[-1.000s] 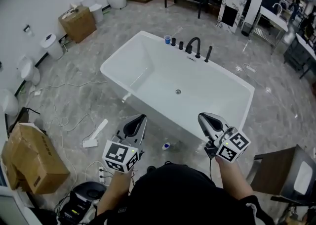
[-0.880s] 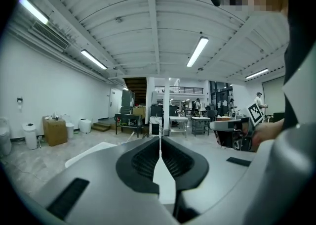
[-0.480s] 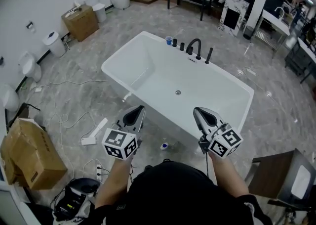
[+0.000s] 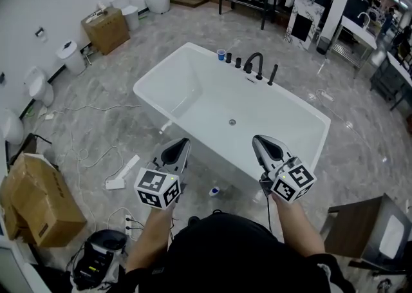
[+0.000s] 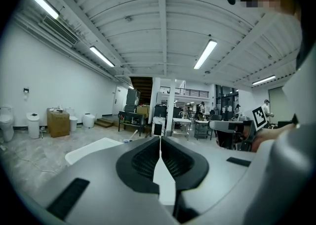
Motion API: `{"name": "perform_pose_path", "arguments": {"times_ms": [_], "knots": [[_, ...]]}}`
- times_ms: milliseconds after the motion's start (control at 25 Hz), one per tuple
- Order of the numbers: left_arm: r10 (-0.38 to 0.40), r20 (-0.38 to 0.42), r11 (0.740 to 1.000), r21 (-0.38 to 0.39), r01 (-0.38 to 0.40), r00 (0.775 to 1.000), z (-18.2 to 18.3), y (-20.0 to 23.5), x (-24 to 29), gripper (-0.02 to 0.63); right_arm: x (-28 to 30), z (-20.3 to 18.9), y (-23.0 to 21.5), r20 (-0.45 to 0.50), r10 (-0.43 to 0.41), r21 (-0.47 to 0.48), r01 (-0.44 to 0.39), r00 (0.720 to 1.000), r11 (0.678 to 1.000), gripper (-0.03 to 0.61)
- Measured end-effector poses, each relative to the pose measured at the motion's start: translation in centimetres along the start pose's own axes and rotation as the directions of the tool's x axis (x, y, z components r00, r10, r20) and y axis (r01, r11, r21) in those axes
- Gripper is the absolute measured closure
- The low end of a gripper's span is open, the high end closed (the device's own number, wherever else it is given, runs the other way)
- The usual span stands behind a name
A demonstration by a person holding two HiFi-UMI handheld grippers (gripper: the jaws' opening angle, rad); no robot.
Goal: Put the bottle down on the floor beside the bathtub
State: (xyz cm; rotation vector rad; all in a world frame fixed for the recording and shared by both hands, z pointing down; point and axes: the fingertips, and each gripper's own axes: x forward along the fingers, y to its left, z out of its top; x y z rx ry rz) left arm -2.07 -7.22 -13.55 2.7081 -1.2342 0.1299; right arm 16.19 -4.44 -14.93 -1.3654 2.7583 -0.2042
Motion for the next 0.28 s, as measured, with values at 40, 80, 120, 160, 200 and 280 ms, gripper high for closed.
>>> {"name": "perform_pose_path", "arguments": {"times_ms": [40, 80, 120, 160, 200, 280], "knots": [[0.002, 0.0, 1.0, -0.004, -0.002, 1.0, -0.07, 0.14, -0.19, 0.591, -0.1, -0.08, 0.08, 0.0, -0.004, 0.004, 0.004, 1.0, 1.0, 0.551], [0.003, -0.001, 1.0, -0.007, -0.004, 1.0, -0.12, 0.24, -0.38, 0.591, -0.2, -0.14, 0.2, 0.0, -0.006, 0.008, 0.006, 1.0, 1.0, 0.551], [0.005, -0.002, 1.0, -0.008, -0.005, 1.0, -0.18, 0.31, -0.55, 0.591, -0.27, -0.16, 0.35, 0.0, -0.007, 0.011, 0.007, 1.0, 1.0, 0.551], [0.005, -0.003, 1.0, -0.008, -0.005, 1.0, -0.26, 0.37, -0.68, 0.591, -0.31, -0.18, 0.52, 0.0, -0.007, 0.012, 0.007, 1.0, 1.0, 0.551], [0.006, -0.004, 1.0, -0.008, -0.006, 1.0, -0.36, 0.43, -0.79, 0.591, -0.32, -0.18, 0.69, -0.001, -0.009, 0.013, 0.009, 1.0, 1.0, 0.551], [0.005, -0.006, 1.0, -0.008, -0.005, 1.0, -0.54, 0.56, -0.97, 0.591, -0.28, -0.16, 1.04, -0.002, -0.013, 0.016, 0.013, 1.0, 1.0, 0.551]]}}
